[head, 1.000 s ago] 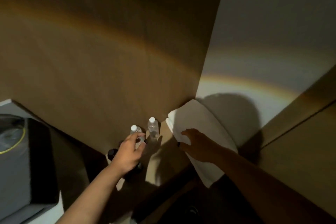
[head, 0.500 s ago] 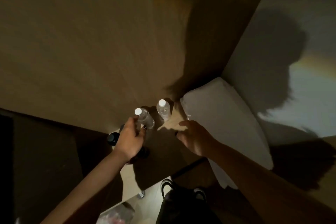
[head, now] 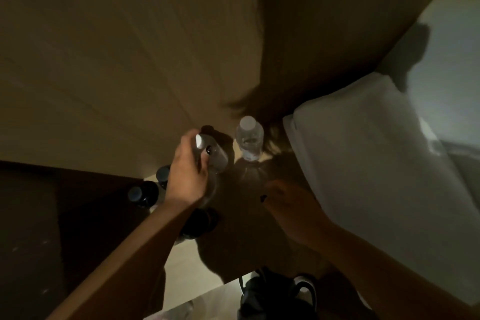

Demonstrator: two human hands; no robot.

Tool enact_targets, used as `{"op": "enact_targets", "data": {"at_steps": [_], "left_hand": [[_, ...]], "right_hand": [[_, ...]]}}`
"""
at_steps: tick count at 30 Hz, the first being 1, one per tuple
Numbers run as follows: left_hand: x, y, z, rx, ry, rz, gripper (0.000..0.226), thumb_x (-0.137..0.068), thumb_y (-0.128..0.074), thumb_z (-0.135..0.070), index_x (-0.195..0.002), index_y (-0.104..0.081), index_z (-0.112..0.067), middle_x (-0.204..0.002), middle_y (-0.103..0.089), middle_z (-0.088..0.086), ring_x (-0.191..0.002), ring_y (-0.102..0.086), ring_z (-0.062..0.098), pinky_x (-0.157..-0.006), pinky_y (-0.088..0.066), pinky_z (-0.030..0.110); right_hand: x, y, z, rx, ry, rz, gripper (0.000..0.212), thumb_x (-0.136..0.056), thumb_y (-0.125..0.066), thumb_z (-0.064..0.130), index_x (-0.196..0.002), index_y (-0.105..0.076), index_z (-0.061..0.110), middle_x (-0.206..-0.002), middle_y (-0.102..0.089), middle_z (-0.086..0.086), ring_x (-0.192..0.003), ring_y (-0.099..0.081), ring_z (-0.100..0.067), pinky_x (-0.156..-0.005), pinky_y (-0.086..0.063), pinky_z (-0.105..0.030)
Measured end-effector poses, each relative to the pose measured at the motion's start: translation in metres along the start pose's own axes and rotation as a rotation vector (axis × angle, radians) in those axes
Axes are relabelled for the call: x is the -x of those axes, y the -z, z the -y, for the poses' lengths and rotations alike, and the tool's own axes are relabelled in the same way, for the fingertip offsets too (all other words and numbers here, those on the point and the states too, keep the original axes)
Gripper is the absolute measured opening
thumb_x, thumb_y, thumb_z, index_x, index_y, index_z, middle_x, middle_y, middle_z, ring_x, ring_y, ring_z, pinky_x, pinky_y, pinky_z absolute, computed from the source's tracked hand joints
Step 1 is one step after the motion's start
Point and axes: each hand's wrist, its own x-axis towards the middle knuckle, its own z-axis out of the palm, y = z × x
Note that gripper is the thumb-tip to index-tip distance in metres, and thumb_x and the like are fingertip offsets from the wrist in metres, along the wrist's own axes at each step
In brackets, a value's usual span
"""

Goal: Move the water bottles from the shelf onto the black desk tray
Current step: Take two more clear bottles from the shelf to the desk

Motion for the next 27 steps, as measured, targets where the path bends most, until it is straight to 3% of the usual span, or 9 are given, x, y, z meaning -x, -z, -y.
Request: {"op": "enact_targets", "data": {"at_steps": [4, 6, 8, 12, 15, 17, 20, 23, 27], "left_hand": [[-0.009, -0.003, 0.007, 0.046, 0.022, 0.065, 0.046, -0.096, -0.053, -0.013, -0.133, -0.031, -0.031, -0.13, -0.054, 0.007, -0.114, -0.056, 0.022, -0.093, -0.049, 0.037], [-0.015, -0.001, 0.007, 0.019, 0.038, 0.048, 0.035, -0.098, -0.05, -0.017, -0.128, -0.035, -0.028, -0.112, -0.06, 0.005, -0.099, -0.062, 0.023, -0.074, -0.048, 0.029], [-0.017, 0.002, 0.006, 0.001, 0.044, 0.032, 0.03, -0.098, -0.049, -0.02, -0.126, -0.038, -0.025, -0.101, -0.061, 0.0, -0.092, -0.063, 0.021, -0.068, -0.045, 0.025], [-0.005, 0.007, 0.004, 0.015, 0.034, -0.048, 0.03, -0.096, -0.054, -0.02, -0.125, -0.045, -0.021, -0.084, -0.062, -0.006, -0.078, -0.065, 0.016, -0.074, -0.055, 0.04], [0.01, 0.01, -0.002, 0.095, 0.1, -0.157, 0.03, -0.095, -0.057, -0.021, -0.124, -0.049, -0.022, -0.084, -0.061, -0.011, -0.082, -0.063, 0.013, -0.079, -0.054, 0.035], [0.022, 0.016, -0.005, 0.209, 0.144, -0.189, 0.027, -0.094, -0.058, -0.021, -0.119, -0.051, -0.026, -0.085, -0.062, -0.014, -0.083, -0.063, 0.005, -0.083, -0.055, 0.035], [0.045, 0.024, -0.013, 0.333, 0.133, -0.164, 0.026, -0.09, -0.062, -0.023, -0.112, -0.054, -0.034, -0.092, -0.067, -0.016, -0.089, -0.066, 0.002, -0.083, -0.057, 0.044], [0.06, 0.023, -0.024, 0.306, 0.087, -0.104, 0.028, -0.085, -0.06, -0.036, -0.112, -0.053, -0.041, -0.094, -0.066, -0.024, -0.087, -0.066, -0.002, -0.08, -0.058, 0.041], [0.067, -0.001, -0.036, 0.226, 0.059, -0.017, 0.029, -0.087, -0.061, -0.045, -0.113, -0.052, -0.037, -0.083, -0.066, -0.009, -0.078, -0.066, 0.007, -0.068, -0.058, 0.032]], "right_hand": [[-0.005, -0.018, -0.01, 0.012, -0.023, 0.06, 0.027, -0.098, -0.044, 0.022, -0.121, -0.052, 0.01, -0.088, -0.063, -0.013, -0.056, -0.043, -0.005, -0.047, -0.034, -0.015], [-0.004, -0.029, -0.016, 0.111, 0.019, 0.127, 0.031, -0.099, -0.044, 0.026, -0.128, -0.048, 0.017, -0.076, -0.054, 0.003, -0.055, -0.041, -0.001, -0.049, -0.034, -0.015], [0.002, -0.037, -0.017, 0.279, 0.036, 0.192, 0.039, -0.098, -0.043, 0.031, -0.136, -0.043, 0.021, -0.07, -0.043, 0.013, -0.057, -0.04, 0.001, -0.055, -0.035, -0.015], [0.002, -0.043, -0.013, 0.258, 0.051, 0.172, 0.052, -0.094, -0.049, 0.034, -0.142, -0.031, 0.026, -0.101, -0.062, 0.007, -0.08, -0.062, -0.008, -0.079, -0.054, -0.032], [-0.016, -0.043, -0.014, 0.102, 0.06, 0.108, 0.064, -0.09, -0.055, 0.026, -0.146, -0.024, 0.029, -0.092, -0.052, 0.013, -0.071, -0.048, 0.0, -0.07, -0.048, -0.026], [-0.029, -0.04, -0.011, 0.067, 0.127, 0.001, 0.067, -0.087, -0.058, 0.026, -0.145, -0.024, 0.026, -0.105, -0.057, 0.005, -0.083, -0.054, -0.005, -0.077, -0.052, -0.032], [-0.038, -0.044, -0.004, 0.066, 0.207, -0.084, 0.082, -0.081, -0.064, 0.043, -0.147, -0.018, 0.025, -0.129, -0.055, -0.002, -0.11, -0.061, -0.018, -0.089, -0.055, -0.041], [-0.031, -0.053, -0.001, 0.102, 0.238, -0.083, 0.098, -0.072, -0.052, 0.073, -0.148, -0.015, 0.024, -0.142, -0.046, -0.004, -0.127, -0.049, -0.021, -0.1, -0.047, -0.044], [-0.015, -0.052, -0.024, 0.106, 0.179, -0.121, 0.078, -0.082, -0.067, 0.041, -0.144, -0.023, 0.025, -0.142, -0.042, -0.004, -0.127, -0.046, -0.022, -0.102, -0.044, -0.04]]}}
